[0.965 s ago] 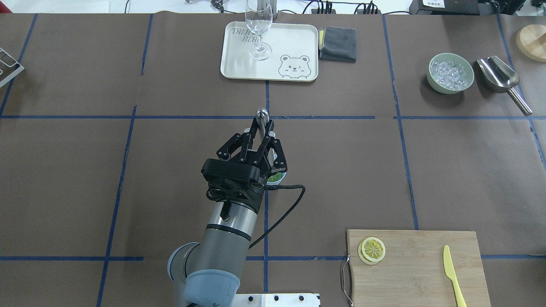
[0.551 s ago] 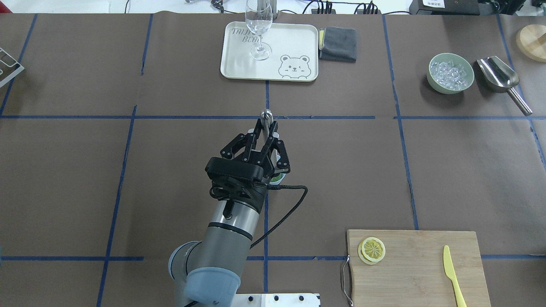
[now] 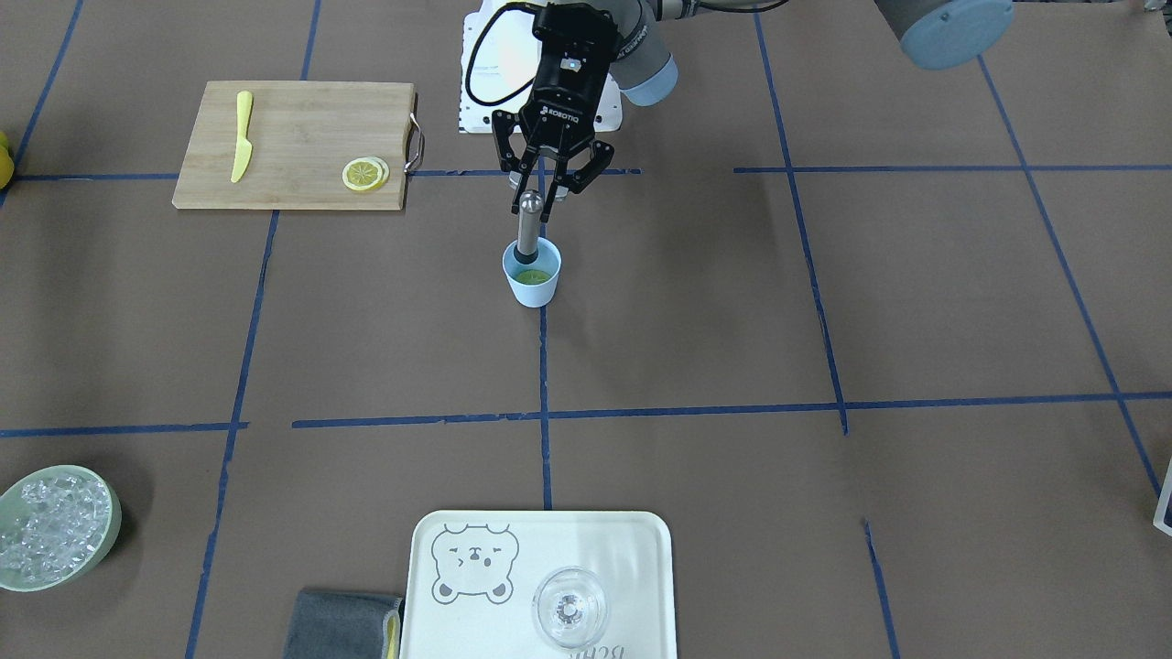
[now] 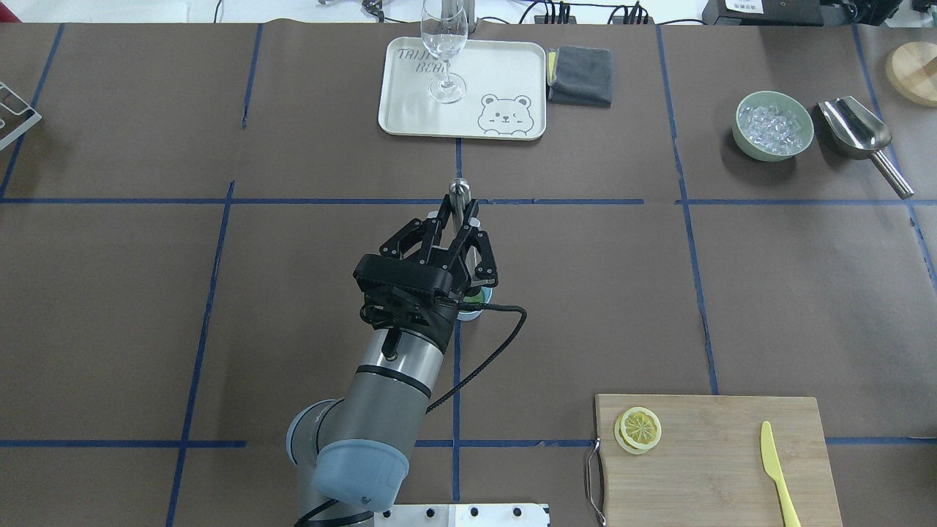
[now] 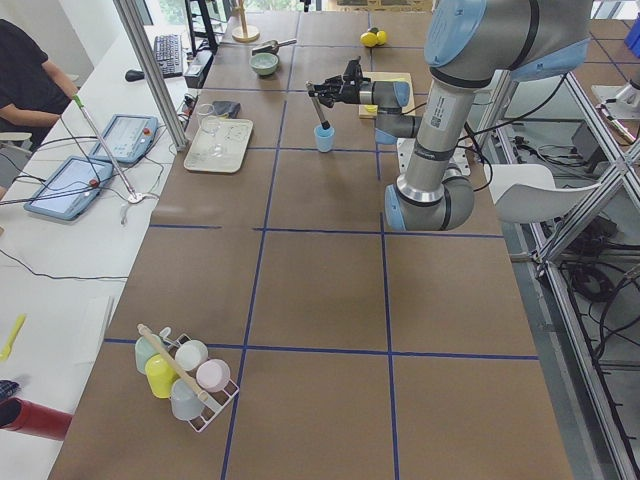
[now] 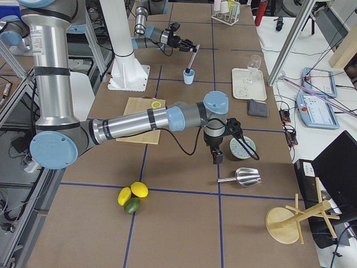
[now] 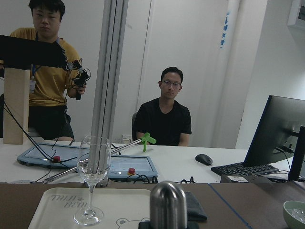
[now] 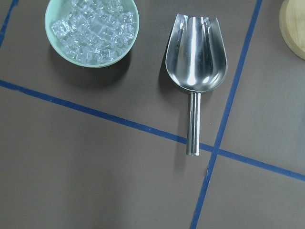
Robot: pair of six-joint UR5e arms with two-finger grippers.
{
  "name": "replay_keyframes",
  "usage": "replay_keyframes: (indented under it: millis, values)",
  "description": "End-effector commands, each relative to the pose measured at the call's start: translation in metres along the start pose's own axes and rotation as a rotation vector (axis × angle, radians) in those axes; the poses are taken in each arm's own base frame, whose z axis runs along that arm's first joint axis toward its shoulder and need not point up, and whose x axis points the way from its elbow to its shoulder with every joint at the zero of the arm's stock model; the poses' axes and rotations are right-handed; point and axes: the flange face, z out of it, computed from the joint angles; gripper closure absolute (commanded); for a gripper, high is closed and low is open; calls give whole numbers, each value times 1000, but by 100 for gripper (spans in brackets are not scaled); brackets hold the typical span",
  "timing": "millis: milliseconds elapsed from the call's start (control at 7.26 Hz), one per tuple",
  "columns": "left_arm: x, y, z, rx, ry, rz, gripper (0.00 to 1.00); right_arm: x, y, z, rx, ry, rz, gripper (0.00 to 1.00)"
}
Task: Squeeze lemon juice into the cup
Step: 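Press the muddler down into the cup onto the lemon slice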
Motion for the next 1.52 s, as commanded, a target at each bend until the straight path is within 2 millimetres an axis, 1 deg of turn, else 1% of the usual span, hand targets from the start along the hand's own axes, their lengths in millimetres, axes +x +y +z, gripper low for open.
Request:
replay_keyframes:
  millis: [0, 413, 551, 827, 1378]
  values:
    - [-4, 4, 7, -6, 2, 12, 100, -3, -3, 0, 1, -1, -6, 0]
    - [-4, 11, 9, -25, 14, 24, 100, -4, -3, 1, -1, -2, -10, 0]
    - [-7, 23, 12, -34, 7, 44, 100, -4, -3, 1, -1, -2, -10, 0]
    - [-9, 31, 13, -36, 5, 48, 100, -4, -3, 1, -1, -2, -10, 0]
    - [-11, 38, 15, -41, 1, 60, 100, -4, -3, 1, -1, 0, -9, 0]
